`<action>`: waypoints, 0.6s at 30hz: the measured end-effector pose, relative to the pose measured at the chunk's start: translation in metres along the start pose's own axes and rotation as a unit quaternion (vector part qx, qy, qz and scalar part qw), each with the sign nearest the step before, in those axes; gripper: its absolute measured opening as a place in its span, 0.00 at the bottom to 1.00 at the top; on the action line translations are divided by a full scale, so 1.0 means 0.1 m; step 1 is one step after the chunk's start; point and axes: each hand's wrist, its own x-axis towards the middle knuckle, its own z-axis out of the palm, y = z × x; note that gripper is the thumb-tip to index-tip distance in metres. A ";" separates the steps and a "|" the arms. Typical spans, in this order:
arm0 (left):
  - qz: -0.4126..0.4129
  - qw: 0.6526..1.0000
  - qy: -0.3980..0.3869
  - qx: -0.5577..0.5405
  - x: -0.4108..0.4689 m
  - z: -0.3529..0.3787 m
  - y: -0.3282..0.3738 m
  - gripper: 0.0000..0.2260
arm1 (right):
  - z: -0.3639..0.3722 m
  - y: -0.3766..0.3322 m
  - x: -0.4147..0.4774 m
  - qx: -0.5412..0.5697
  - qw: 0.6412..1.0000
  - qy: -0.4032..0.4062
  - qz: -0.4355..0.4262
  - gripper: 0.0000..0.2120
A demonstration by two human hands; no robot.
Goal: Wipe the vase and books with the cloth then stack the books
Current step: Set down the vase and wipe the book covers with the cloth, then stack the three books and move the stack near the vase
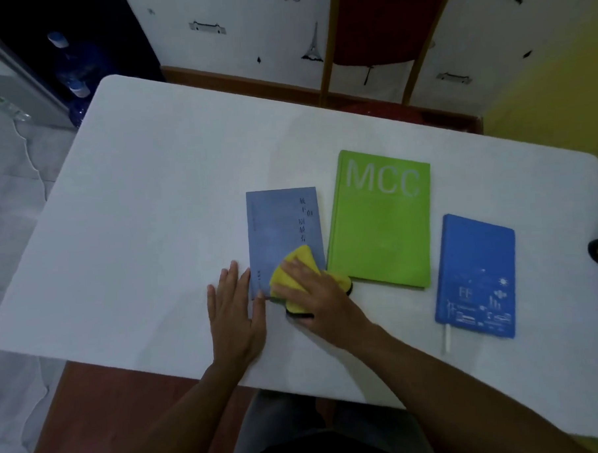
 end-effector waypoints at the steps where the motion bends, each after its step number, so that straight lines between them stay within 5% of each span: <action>1: -0.007 1.000 0.014 -0.012 0.03 -0.02 0.05 0.26 | -0.02 0.02 -0.20 -0.005 1.000 0.006 0.002 0.26; 5: -0.032 0.997 0.052 -0.041 0.19 -0.07 0.28 0.28 | -0.21 0.15 -0.82 -0.015 0.997 0.053 0.047 0.26; 11: -0.121 0.992 -0.024 -0.019 0.46 -0.07 0.55 0.43 | -0.39 0.21 -1.32 -0.045 0.994 0.004 0.101 0.32; 18: -0.086 0.995 -0.041 0.006 0.62 -0.15 0.46 0.45 | -0.48 0.13 -1.29 -0.056 0.990 -0.031 0.129 0.36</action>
